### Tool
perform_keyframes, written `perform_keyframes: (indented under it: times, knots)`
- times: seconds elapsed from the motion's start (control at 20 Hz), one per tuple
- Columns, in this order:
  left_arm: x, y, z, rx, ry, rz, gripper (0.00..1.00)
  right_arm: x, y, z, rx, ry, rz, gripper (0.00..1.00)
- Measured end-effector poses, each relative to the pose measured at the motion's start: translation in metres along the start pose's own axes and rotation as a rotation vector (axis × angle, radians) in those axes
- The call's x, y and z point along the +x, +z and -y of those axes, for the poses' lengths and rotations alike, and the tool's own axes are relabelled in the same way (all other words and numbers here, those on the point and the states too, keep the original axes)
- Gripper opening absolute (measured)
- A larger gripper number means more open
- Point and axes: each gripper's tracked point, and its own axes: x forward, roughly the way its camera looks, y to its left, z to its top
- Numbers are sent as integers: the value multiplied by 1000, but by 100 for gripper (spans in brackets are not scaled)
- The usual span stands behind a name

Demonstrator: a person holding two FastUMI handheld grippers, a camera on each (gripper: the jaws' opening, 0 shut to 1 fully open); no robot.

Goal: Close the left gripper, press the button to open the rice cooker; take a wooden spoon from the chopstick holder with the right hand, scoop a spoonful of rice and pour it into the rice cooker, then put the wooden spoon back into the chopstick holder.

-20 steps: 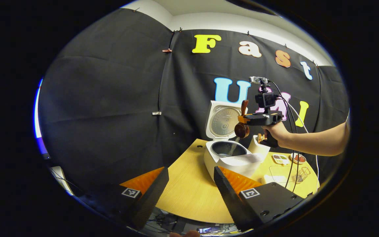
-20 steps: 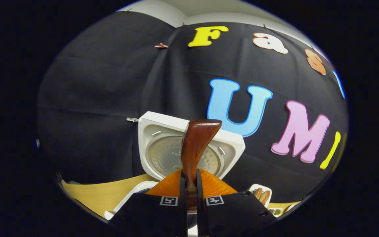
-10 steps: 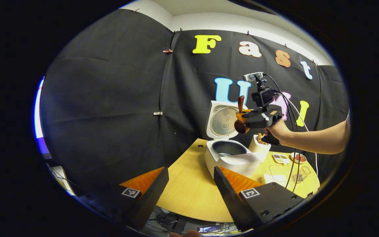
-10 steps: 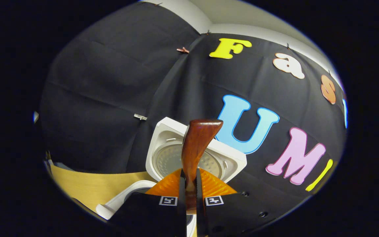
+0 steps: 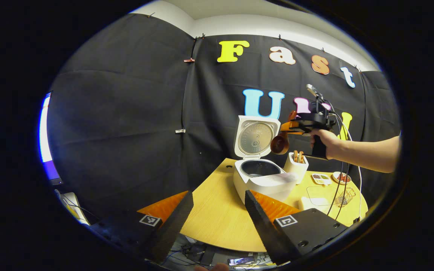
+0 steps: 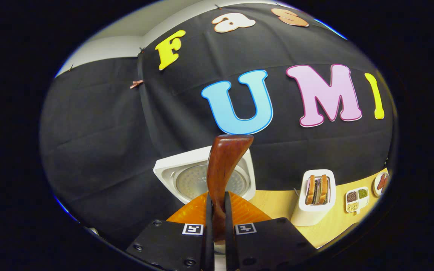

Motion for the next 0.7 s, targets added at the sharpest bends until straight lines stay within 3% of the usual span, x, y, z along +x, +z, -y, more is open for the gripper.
perform_keyframes:
  times: [0.35,0.7]
  knots:
    - [2,18,41,-6,-74,37,95,-113,67,66,98,-35,128,16]
    - [7,39,84,37,-131,68,95,-236,97,183,109,-183,230,16]
